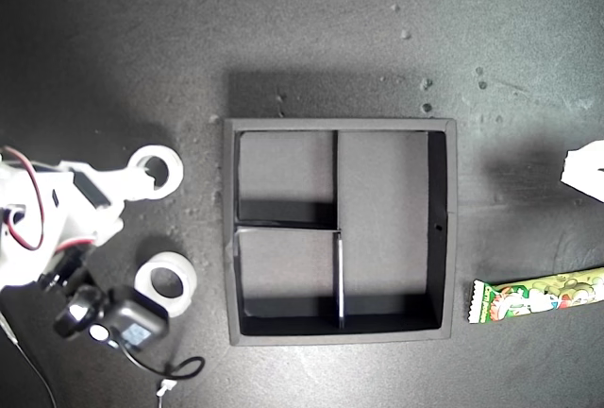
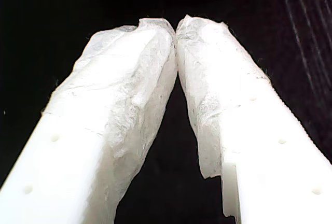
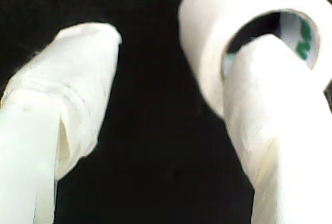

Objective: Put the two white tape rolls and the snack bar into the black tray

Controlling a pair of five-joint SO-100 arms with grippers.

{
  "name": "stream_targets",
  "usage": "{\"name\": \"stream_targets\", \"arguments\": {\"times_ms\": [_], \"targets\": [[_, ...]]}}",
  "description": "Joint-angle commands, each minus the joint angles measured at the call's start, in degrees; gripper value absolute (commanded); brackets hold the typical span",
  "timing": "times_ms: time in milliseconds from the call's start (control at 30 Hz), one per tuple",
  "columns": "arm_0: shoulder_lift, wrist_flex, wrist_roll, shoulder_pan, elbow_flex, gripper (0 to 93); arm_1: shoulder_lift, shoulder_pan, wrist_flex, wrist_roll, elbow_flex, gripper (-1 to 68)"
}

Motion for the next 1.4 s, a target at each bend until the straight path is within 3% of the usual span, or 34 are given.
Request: {"name": "stream_targets", "arguments": {"times_ms": [0, 333, 633, 700, 833, 1033, 1233, 1367], "targets": [[-0.2, -2.5, 1.0, -1.1, 0.1, 15.7, 0.4, -2.2, -3.2, -2.8, 0.6, 2.8], [-1.5, -3.7, 1.8, -3.1, 1.0, 15.7, 0.4, -8.1, -6.8, -11.1, -1.3, 4.4], [-5.5, -6.2, 1.7, -2.7, 1.1, 15.9, 0.4, -8.9, -9.9, -14.6, -3.8, 4.5], [-6.5, -6.8, 1.7, -2.7, 1.1, 15.9, 0.3, -9.5, -10.0, -17.1, -5.9, 6.5], [-8.1, -7.3, 1.1, -3.4, 1.5, 13.6, -0.4, -11.0, -8.8, -23.6, -12.5, 17.0], [-6.4, -8.3, -1.2, -6.6, 4.3, 0.6, -1.0, -11.6, -3.2, -31.2, -21.1, 29.4], [1.6, -5.9, -1.0, -9.2, 5.4, 0.0, -3.3, -11.3, 2.8, -39.7, -29.2, 30.0], [6.6, 1.1, 2.1, -11.4, -0.8, 0.0, -19.4, -11.7, 3.9, -44.1, -40.7, 30.2]]}}
